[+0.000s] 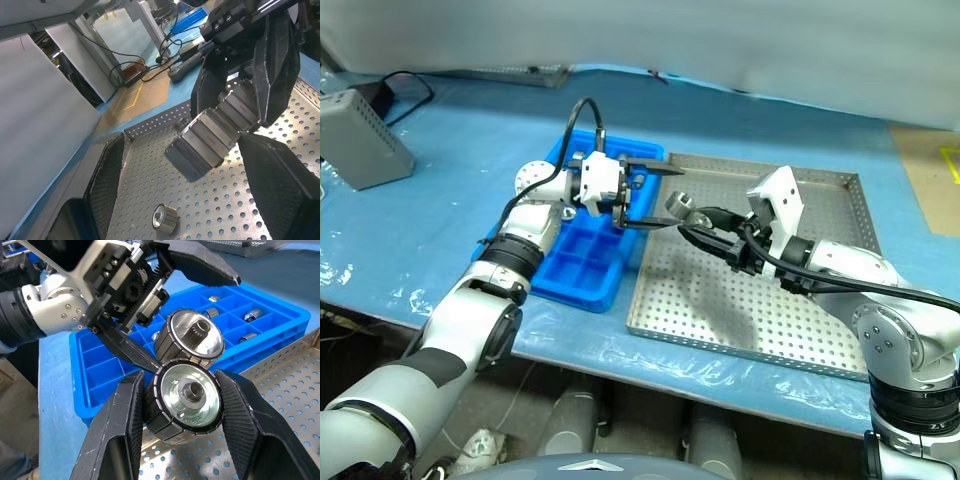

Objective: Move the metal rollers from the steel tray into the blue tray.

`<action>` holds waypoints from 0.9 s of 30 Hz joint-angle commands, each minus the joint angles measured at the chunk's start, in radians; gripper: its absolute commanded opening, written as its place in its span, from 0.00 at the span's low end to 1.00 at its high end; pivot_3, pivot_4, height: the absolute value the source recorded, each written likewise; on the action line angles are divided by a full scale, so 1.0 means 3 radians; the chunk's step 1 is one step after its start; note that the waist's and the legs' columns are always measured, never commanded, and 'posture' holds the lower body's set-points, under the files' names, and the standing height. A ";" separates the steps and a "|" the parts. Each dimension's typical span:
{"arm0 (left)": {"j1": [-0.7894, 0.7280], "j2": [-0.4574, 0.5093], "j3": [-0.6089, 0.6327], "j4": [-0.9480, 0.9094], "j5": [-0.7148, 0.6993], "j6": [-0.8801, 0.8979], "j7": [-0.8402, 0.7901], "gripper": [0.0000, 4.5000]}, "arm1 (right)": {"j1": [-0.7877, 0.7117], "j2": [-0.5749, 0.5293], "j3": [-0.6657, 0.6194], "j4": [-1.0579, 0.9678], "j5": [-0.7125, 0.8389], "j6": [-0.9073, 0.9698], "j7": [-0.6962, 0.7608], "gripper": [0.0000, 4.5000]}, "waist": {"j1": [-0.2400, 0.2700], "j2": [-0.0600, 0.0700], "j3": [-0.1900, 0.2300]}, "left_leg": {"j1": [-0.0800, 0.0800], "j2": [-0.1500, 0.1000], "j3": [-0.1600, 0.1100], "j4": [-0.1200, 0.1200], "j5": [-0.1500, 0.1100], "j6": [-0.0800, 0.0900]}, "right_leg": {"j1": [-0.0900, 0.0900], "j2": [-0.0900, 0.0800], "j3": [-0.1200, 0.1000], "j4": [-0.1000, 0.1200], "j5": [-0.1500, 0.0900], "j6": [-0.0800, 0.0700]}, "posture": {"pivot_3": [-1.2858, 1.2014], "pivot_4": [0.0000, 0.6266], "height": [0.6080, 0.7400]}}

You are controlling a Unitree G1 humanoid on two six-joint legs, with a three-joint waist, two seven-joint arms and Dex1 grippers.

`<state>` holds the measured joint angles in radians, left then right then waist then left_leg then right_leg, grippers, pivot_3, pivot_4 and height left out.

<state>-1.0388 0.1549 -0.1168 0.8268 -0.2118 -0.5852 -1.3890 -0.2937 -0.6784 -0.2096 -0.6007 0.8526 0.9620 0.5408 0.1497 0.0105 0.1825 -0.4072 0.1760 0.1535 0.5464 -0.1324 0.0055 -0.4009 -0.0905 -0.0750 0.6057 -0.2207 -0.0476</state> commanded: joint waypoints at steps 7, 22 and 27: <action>-0.0081 0.0018 0.0026 0.0093 -0.0020 0.0008 -0.0077 0.75 | -0.0019 -0.0006 0.0039 -0.0036 -0.0041 -0.0100 0.0002 0.40 | 0.0000 0.0000 0.0000 | 0.0000 0.0000 0.0000 0.0000 0.0000 0.0000 | 0.0000 0.0000 0.0000 0.0000 0.0000 0.0000 | 0.51 0.24 1.00; -0.0126 -0.0002 0.0057 0.0277 0.0094 -0.0045 0.0066 0.75 | -0.0113 0.0009 0.0085 0.0022 -0.0109 -0.0107 -0.0038 0.40 | 0.0000 0.0000 0.0000 | 0.0000 0.0000 0.0000 0.0000 0.0000 0.0000 | 0.0000 0.0000 0.0000 0.0001 0.0000 0.0000 | 0.51 0.24 1.00; -0.0157 -0.0019 0.0051 0.0338 0.0122 -0.0196 0.0083 0.75 | -0.0142 0.0018 0.0110 0.0029 -0.0140 -0.0101 -0.0077 0.40 | 0.0000 0.0000 0.0000 | 0.0000 0.0000 0.0000 0.0000 0.0000 0.0001 | 0.0000 0.0000 0.0000 0.0001 0.0000 0.0000 | 0.51 0.24 1.00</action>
<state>-1.0587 0.1505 -0.1135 0.9344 -0.1719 -0.6184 -1.3672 -0.3149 -0.6735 -0.1694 -0.5736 0.8077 0.9555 0.5207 0.1497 0.0105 0.1825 -0.4070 0.1760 0.1535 0.5464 -0.1325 0.0057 -0.4009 -0.0905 -0.0750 0.6059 -0.2206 -0.0477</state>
